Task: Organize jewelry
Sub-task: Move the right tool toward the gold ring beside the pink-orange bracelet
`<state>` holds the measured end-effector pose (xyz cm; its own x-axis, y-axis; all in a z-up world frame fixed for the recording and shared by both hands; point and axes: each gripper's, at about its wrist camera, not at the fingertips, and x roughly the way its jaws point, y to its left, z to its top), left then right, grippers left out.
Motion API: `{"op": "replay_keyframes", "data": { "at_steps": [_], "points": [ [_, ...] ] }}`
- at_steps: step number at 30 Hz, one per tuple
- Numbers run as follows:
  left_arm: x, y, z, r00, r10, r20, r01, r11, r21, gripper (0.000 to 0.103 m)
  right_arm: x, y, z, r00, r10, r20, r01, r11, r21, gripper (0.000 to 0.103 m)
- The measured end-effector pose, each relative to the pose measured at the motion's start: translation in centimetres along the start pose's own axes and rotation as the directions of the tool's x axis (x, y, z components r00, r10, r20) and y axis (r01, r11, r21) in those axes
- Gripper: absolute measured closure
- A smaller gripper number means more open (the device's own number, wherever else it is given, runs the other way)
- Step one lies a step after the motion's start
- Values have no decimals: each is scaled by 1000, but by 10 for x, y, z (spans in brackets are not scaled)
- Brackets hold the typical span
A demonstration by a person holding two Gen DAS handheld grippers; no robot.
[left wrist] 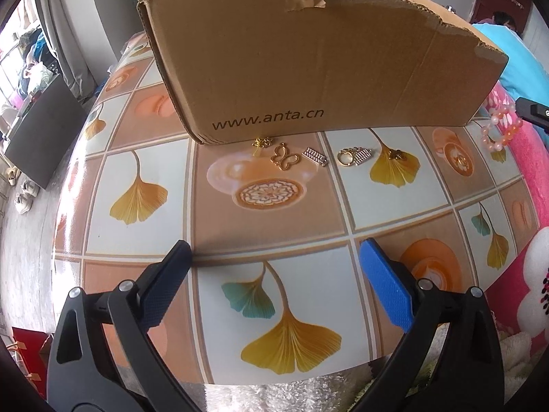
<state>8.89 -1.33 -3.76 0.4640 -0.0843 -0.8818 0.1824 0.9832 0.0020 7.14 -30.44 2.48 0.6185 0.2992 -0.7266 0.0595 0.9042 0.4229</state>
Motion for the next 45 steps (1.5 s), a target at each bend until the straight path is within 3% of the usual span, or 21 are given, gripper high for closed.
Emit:
{"op": "replay_keyframes", "data": {
  "at_steps": [6, 10, 13, 15, 18, 22, 28, 35, 36, 45],
  "points": [
    [1, 1, 1, 1000, 6, -4, -6, 1000, -11, 8, -14, 11, -1, 993, -111, 40, 114, 988, -108, 93],
    [2, 1, 1, 1000, 8, -8, -8, 1000, -13, 8, 15, 28, -18, 974, -222, -52, 200, 942, -268, 93],
    [3, 2, 2, 1000, 9, -10, -10, 1000, -17, 8, 40, 38, -38, 952, -270, -143, 206, 913, -351, 89],
    [3, 2, 1, 1000, 11, -10, -11, 1000, -18, 8, 45, 40, -44, 950, -261, -173, 189, 918, -348, 83],
    [2, 2, 1, 1000, 11, -11, -11, 1000, -19, 8, 35, 39, -38, 968, -203, -148, 155, 947, -282, 72],
    [2, 2, 0, 1000, 8, -9, -8, 1000, -13, 8, 31, 46, -35, 985, -83, -154, 48, 975, -219, 70],
    [0, 0, -4, 1000, 1, 4, -1, 1000, 5, 8, 60, 87, -65, 967, -123, -224, 19, 909, -417, 66],
    [-1, 0, -4, 1000, -6, 9, 6, 1000, 20, 7, 86, 100, -75, 965, -136, -224, 16, 884, -468, 49],
    [-1, -1, -4, 1000, -7, 10, 7, 1000, 22, 7, 86, 99, -76, 968, -135, -210, 19, 880, -475, 42],
    [0, -1, -4, 1000, -13, 10, 13, 999, 32, 7, 101, 110, -87, 959, -176, -220, 27, 834, -552, 11]
  ]
}}
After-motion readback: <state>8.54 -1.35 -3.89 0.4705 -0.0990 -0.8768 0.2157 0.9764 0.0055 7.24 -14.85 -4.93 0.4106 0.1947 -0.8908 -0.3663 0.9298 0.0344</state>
